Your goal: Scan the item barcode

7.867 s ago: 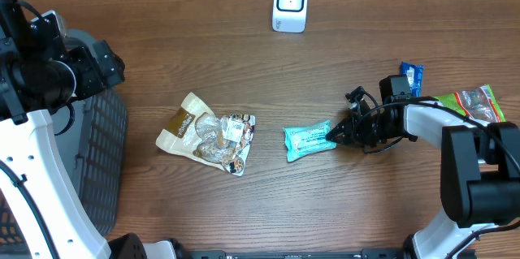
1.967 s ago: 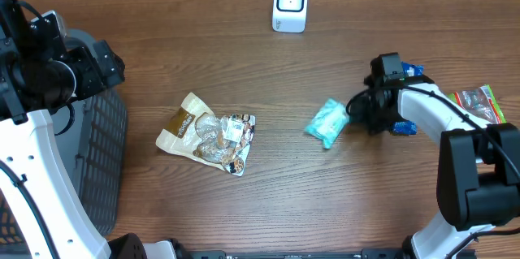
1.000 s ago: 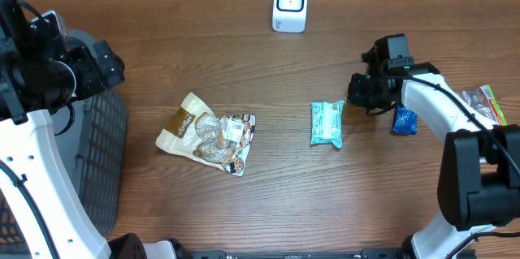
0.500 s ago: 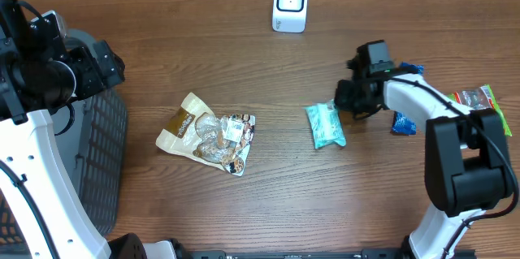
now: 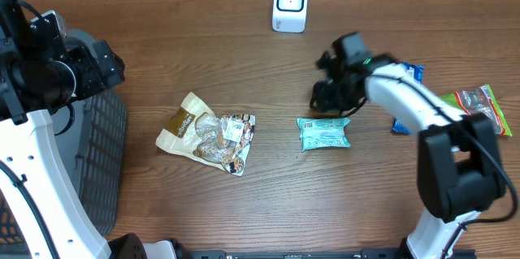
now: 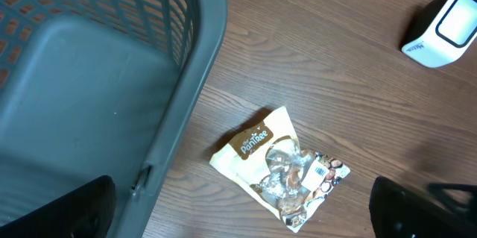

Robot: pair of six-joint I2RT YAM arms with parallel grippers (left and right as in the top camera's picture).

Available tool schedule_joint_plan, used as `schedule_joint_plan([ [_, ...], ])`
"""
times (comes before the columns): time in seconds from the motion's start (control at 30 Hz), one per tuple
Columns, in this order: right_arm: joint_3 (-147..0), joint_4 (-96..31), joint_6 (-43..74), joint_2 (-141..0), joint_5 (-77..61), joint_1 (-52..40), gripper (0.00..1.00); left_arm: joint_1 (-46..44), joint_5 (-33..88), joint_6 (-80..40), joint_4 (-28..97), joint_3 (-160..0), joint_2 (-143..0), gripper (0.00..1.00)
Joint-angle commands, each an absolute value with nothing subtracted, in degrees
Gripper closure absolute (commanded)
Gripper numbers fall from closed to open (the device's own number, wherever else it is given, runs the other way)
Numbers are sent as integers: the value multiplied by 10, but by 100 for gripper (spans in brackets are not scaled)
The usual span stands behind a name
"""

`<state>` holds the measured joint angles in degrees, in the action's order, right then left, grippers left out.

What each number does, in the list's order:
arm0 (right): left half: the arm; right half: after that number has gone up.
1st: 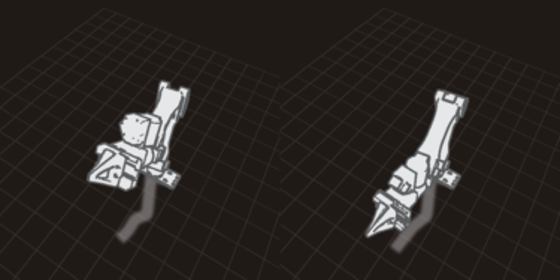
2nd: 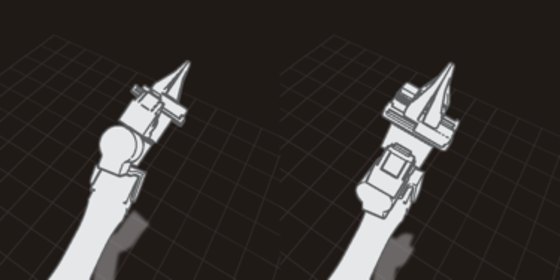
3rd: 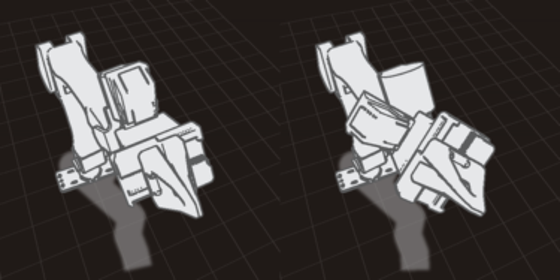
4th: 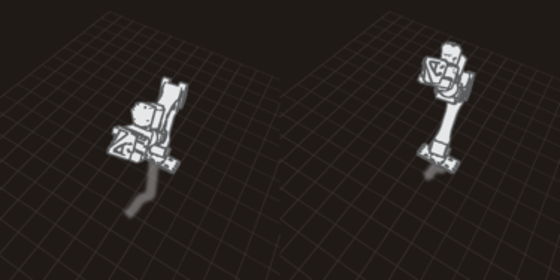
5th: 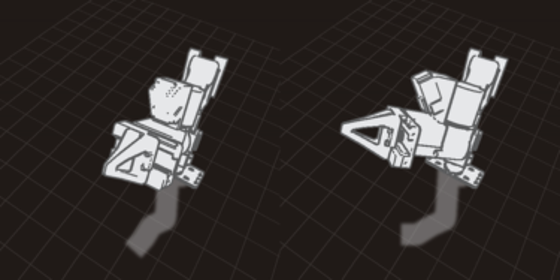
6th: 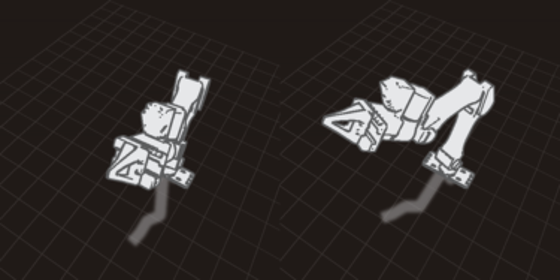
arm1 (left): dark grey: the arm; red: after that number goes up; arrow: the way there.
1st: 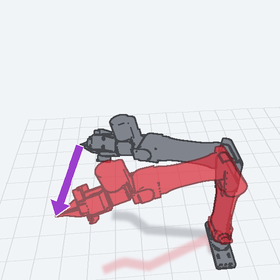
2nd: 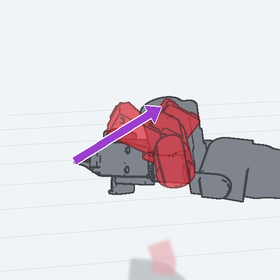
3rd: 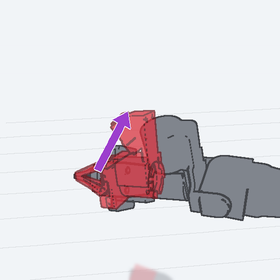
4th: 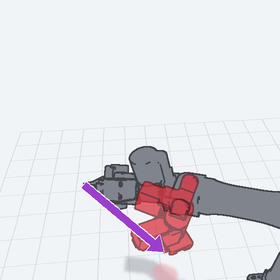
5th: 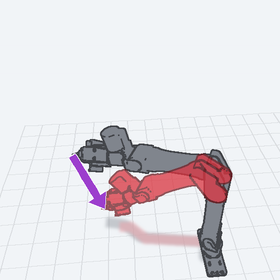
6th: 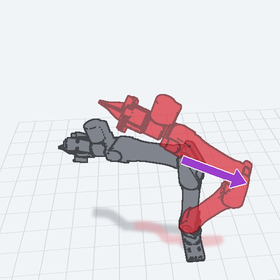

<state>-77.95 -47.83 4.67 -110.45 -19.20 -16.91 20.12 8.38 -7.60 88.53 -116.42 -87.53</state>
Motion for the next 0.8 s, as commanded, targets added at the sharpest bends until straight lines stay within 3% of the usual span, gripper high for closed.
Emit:
schedule_joint_plan([
  [0.0, -852, -552, 37, -1057, -194, -113, 47, 199, 88, -86, 884, -1174, -869, 1],
  [0.27, -810, -641, -38, -1059, -250, -65, 27, 199, 88, -86, 884, -1174, -869, 1],
  [0.77, -651, -489, -43, -1060, -312, -67, 28, 199, 88, -86, 884, -1174, -869, 0],
])
